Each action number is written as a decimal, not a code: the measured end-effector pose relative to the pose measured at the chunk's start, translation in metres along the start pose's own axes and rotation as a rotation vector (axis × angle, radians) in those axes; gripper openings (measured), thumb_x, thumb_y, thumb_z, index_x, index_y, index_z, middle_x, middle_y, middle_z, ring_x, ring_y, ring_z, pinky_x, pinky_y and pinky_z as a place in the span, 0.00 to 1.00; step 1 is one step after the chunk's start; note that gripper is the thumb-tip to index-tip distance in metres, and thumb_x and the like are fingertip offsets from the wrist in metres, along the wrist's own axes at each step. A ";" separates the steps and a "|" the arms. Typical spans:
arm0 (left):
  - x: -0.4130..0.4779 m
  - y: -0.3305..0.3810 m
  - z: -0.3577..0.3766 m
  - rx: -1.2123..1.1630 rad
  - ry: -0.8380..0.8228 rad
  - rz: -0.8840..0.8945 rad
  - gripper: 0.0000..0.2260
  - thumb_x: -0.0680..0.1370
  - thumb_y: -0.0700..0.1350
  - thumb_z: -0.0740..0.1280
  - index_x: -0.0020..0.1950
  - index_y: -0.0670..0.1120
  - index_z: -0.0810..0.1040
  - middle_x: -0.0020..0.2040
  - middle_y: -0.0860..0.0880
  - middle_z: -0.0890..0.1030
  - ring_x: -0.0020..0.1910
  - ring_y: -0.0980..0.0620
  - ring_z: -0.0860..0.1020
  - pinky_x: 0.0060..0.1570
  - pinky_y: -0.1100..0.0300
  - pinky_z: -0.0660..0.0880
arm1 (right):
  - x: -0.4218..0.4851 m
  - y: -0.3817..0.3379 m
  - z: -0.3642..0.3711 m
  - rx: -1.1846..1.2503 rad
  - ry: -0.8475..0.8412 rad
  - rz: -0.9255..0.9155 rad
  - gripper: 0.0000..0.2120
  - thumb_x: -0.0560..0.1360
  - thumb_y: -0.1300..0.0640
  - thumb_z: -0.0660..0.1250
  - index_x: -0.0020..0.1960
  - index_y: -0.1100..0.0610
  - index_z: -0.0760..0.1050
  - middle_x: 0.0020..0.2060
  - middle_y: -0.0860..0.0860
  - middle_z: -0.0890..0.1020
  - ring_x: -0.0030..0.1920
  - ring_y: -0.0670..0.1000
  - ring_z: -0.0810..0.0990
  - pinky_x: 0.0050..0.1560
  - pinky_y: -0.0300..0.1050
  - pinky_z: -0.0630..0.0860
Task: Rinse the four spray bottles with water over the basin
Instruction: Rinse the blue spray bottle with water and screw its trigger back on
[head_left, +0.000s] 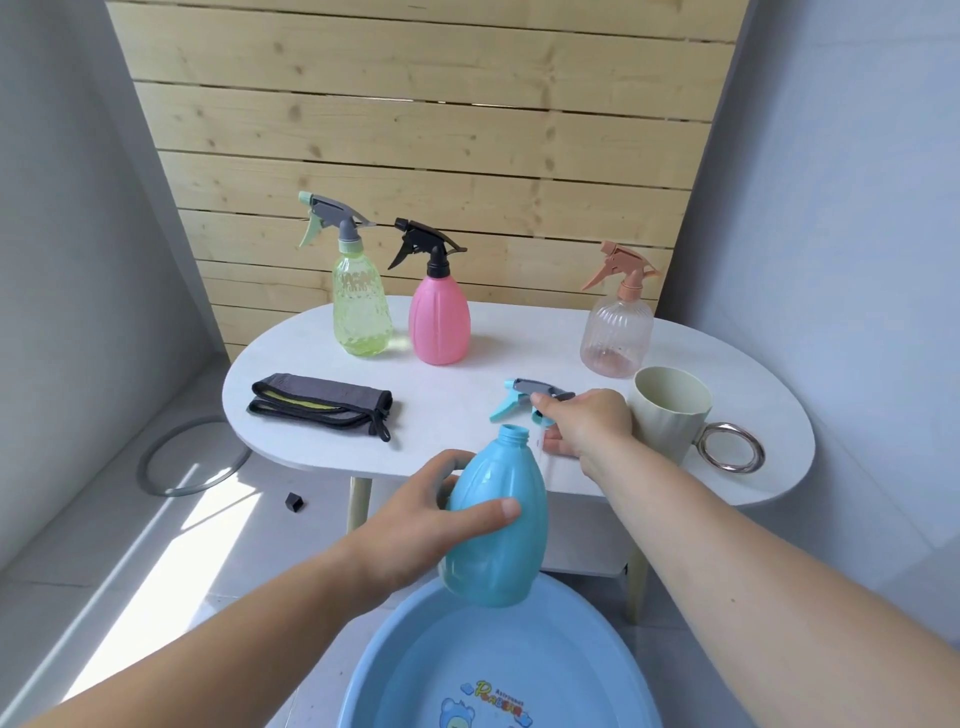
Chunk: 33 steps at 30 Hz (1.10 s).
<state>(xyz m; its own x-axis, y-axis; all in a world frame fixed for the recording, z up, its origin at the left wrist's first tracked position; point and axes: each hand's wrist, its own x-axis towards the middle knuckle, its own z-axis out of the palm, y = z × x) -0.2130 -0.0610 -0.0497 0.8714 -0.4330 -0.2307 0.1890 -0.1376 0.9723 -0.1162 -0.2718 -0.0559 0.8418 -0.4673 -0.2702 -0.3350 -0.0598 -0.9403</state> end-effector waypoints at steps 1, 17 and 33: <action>0.001 0.000 -0.001 0.002 0.006 0.001 0.27 0.68 0.56 0.78 0.64 0.52 0.76 0.53 0.50 0.87 0.50 0.52 0.86 0.44 0.63 0.80 | 0.000 0.000 0.000 0.006 -0.001 -0.004 0.13 0.72 0.56 0.77 0.42 0.60 0.74 0.38 0.57 0.81 0.30 0.53 0.81 0.39 0.51 0.85; -0.007 0.009 0.007 -0.023 0.041 0.030 0.27 0.69 0.55 0.78 0.65 0.50 0.76 0.52 0.49 0.87 0.47 0.55 0.86 0.40 0.68 0.78 | -0.042 -0.016 -0.023 -0.190 -0.087 -0.263 0.13 0.78 0.50 0.69 0.53 0.60 0.79 0.47 0.55 0.85 0.41 0.55 0.86 0.51 0.54 0.84; -0.002 0.013 0.049 0.013 -0.013 0.032 0.28 0.69 0.59 0.76 0.65 0.53 0.76 0.53 0.51 0.87 0.52 0.51 0.86 0.44 0.61 0.81 | -0.047 0.002 -0.166 -0.634 0.210 -0.164 0.24 0.78 0.39 0.62 0.68 0.52 0.72 0.65 0.54 0.74 0.62 0.57 0.73 0.61 0.52 0.72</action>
<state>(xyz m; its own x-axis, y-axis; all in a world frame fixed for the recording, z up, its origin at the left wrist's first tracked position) -0.2343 -0.1056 -0.0385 0.8708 -0.4490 -0.2003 0.1553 -0.1353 0.9786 -0.2264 -0.3968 -0.0105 0.8244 -0.5653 -0.0285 -0.4471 -0.6194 -0.6454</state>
